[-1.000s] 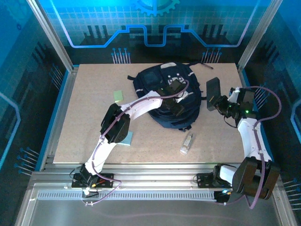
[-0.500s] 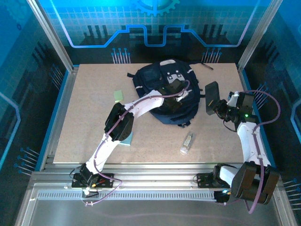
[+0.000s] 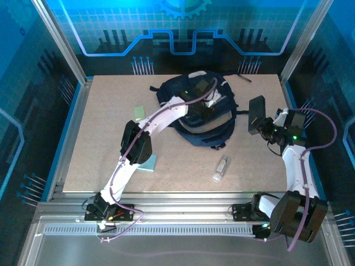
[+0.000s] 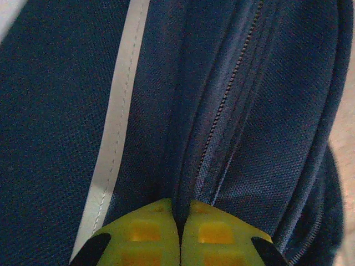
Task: Pack books, pencil case, and school supplies into a backpack
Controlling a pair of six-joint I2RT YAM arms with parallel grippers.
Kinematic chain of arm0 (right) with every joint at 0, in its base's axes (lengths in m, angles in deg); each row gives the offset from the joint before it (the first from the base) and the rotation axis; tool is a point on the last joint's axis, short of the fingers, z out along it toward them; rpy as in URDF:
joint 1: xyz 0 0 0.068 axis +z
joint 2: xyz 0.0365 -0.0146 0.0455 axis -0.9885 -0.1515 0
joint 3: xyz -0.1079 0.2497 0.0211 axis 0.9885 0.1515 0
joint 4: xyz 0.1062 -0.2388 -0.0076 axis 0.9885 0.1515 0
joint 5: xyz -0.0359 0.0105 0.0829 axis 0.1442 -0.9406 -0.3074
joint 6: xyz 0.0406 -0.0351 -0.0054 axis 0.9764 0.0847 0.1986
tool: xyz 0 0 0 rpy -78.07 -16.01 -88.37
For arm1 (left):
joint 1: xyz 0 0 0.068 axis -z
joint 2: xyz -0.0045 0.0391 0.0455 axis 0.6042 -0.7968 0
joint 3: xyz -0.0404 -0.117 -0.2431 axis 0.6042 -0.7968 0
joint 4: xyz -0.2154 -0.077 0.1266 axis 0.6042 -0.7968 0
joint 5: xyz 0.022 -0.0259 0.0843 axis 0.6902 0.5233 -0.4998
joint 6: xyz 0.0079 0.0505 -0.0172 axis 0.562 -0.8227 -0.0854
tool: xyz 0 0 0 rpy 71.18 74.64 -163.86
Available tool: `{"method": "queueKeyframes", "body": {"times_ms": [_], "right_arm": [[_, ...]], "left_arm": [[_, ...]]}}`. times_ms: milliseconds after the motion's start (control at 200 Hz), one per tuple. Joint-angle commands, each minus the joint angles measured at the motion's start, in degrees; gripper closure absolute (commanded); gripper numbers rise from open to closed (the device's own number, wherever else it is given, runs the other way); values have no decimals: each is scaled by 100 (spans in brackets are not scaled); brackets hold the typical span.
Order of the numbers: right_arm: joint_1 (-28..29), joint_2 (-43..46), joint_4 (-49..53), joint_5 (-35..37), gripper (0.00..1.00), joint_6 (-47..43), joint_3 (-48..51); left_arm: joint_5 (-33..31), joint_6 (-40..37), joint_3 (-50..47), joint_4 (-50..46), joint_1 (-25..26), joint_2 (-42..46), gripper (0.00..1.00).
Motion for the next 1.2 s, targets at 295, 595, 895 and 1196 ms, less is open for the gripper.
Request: {"method": "queueKeyframes", "body": {"times_ms": [295, 595, 895, 1196], "right_arm": [[1004, -632, -1403, -741, 89, 567, 309], [2451, -2272, -2825, -394, 90, 1200, -530], [3138, -4280, -3849, -164, 90, 1851, -1699], [3072, -4953, -4018, -33, 72, 2151, -1934]], "left_arm": [[2184, 1900, 694, 793, -660, 721, 100], [2549, 2101, 741, 940, -668, 869, 100], [2609, 2229, 469, 1164, -660, 918, 100], [2714, 2446, 276, 1449, -593, 902, 100]]}}
